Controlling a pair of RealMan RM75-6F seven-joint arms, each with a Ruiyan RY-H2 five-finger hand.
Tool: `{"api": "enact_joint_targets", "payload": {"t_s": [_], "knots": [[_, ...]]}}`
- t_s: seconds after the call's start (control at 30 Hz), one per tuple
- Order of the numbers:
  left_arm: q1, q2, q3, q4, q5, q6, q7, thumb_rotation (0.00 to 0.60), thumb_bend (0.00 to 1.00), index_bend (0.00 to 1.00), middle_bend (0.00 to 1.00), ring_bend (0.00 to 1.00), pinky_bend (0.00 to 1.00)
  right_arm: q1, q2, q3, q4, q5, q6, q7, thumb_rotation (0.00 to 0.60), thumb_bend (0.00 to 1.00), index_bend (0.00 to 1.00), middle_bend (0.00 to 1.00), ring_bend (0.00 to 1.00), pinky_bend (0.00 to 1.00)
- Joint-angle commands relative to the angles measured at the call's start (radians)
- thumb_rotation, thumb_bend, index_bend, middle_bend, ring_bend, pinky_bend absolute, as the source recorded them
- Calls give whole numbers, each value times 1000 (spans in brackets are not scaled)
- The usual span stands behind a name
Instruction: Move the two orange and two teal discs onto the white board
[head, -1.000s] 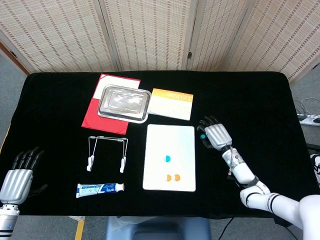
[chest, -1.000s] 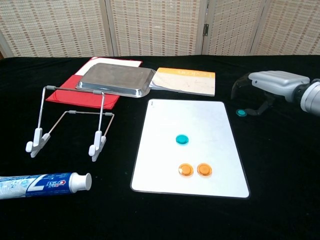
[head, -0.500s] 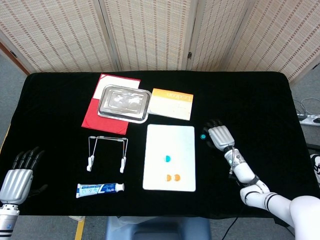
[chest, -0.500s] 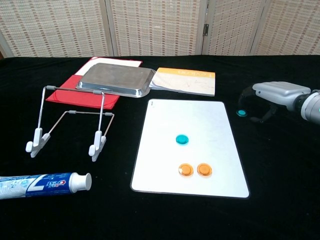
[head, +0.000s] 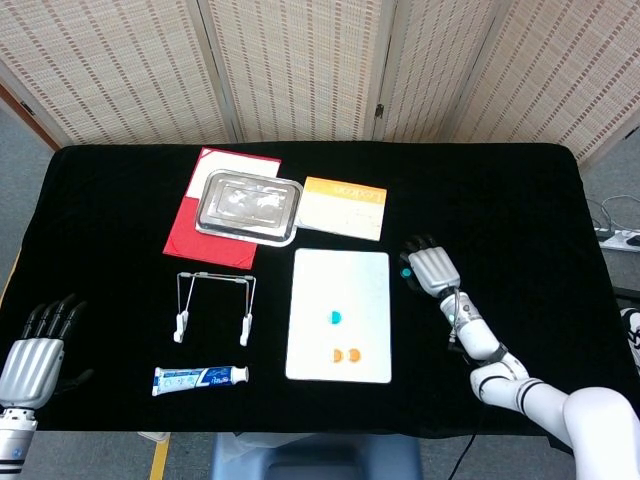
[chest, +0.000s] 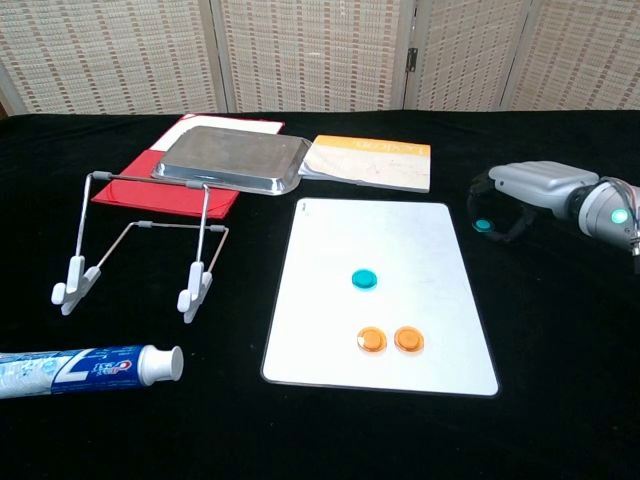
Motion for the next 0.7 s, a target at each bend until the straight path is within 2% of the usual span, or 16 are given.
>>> {"api": "enact_joint_targets", "payload": {"t_s": [0.03,0.17,0.33,0.5,0.7], "knots": [[0,0,0,1,0,1,-1,600,143,0,0,0,0,1,-4,3,6,0,1,2,600,448,535,228,68,0],[1,1,0,1,1,3,-3,600,144,0,0,0,0,-7,14,2,-25,-23,33,26,600,448,555,234,72,0],[1,2,-1,-3,3,4,-1,600,143,0,0,0,0,-21,86,-16,-164,-93,110,50,600,448,555,236,81,0],[1,3,1,-7,8,8,0,600,143,0,0,0,0,-21,134,-36,-316,-133,135,3,600,448,555,237,83,0],[8,6,2,-6,3,12,-4,600,143,0,0,0,0,-12,125,-56,-394,-158,136,-48,600,448,555,235,82,0]]}}
